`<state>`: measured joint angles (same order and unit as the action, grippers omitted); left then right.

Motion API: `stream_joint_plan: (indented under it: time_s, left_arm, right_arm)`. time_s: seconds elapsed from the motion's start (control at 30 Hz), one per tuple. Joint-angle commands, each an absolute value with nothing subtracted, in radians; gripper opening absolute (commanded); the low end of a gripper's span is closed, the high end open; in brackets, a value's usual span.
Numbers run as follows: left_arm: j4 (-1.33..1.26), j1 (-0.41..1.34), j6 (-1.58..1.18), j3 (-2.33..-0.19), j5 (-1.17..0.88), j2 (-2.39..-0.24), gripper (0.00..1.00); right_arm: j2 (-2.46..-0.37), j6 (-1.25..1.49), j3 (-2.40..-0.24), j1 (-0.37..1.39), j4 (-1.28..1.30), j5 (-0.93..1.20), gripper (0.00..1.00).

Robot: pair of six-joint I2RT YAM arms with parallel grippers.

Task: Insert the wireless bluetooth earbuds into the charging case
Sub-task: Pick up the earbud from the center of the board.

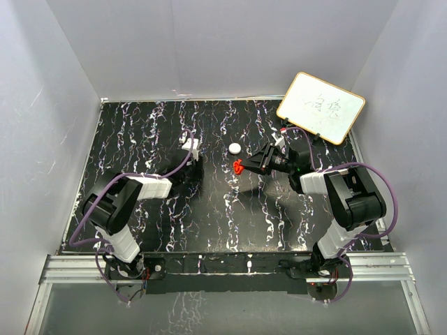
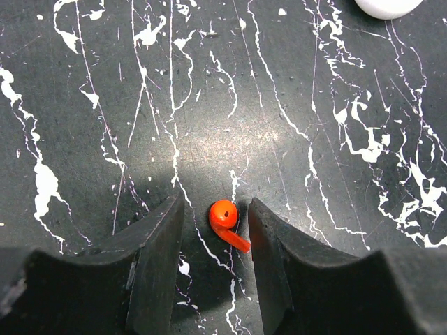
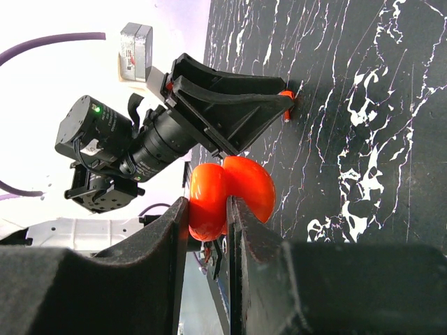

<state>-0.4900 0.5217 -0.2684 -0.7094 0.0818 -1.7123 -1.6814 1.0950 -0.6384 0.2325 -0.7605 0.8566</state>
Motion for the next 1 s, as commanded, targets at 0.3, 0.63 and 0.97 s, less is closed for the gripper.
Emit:
stream_joint_plan:
  time_s: [0.3, 0.63, 0.97]
  left_arm:
    - [-0.359, 0.559, -0.227, -0.714, 0.165, -1.753, 0.37]
    - [-0.35, 0.578, -0.216, -0.724, 0.193, -1.767, 0.33]
    - [-0.342, 0.583, -0.212, -0.724, 0.195, -1.764, 0.28]
  right_arm:
    - [-1.655, 1.072, -0.632, 0.225, -0.802, 0.865, 0.0]
    - [-1.658, 1.072, -0.633, 0.225, -0.802, 0.864, 0.0]
    - [-1.658, 1.071, -0.633, 0.225, -0.802, 0.863, 0.0]
